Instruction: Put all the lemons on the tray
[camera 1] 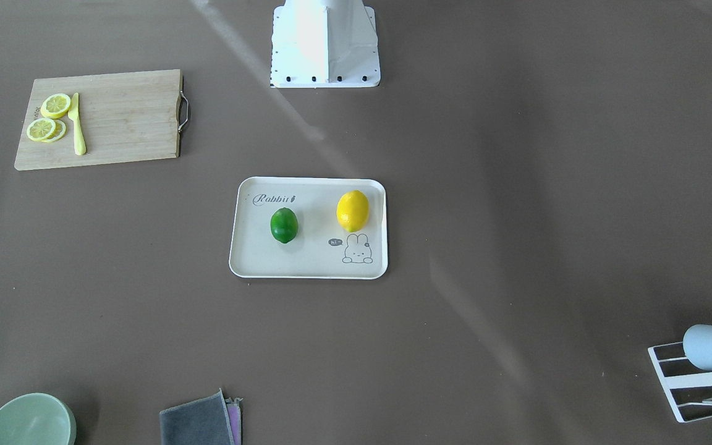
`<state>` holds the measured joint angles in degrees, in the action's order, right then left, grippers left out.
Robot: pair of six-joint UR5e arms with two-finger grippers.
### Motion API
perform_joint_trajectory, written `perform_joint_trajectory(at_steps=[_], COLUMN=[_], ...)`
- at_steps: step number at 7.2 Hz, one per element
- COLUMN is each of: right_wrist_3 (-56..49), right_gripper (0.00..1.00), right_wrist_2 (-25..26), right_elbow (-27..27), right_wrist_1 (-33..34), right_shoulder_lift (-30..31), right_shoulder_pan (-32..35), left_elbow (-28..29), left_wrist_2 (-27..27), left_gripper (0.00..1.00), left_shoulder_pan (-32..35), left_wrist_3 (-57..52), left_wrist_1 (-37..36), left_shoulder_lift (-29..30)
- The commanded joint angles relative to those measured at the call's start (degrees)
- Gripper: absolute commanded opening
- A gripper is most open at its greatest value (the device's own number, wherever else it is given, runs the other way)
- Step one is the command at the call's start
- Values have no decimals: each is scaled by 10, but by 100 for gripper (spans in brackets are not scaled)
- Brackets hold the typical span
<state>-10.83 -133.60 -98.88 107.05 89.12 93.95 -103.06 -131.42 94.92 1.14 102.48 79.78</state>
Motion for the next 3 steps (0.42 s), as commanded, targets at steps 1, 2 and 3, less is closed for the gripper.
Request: perform_joint_trajectory(at_steps=[1, 2, 3], right_wrist_3=[0, 0, 1], right_gripper=[100, 100, 100], right_wrist_2=[0, 0, 0], right_elbow=[0, 0, 0], right_wrist_1=[0, 0, 0], right_shoulder_lift=[-1, -3, -4], right_shoulder_pan=[0, 0, 0], left_elbow=[1, 1, 1], left_wrist_2=[1, 1, 1], left_gripper=[98, 98, 98], left_shoulder_pan=[0, 0, 0], left_wrist_3=[0, 0, 0], left_wrist_1=[0, -1, 0], left_shoulder_lift=[5, 5, 6])
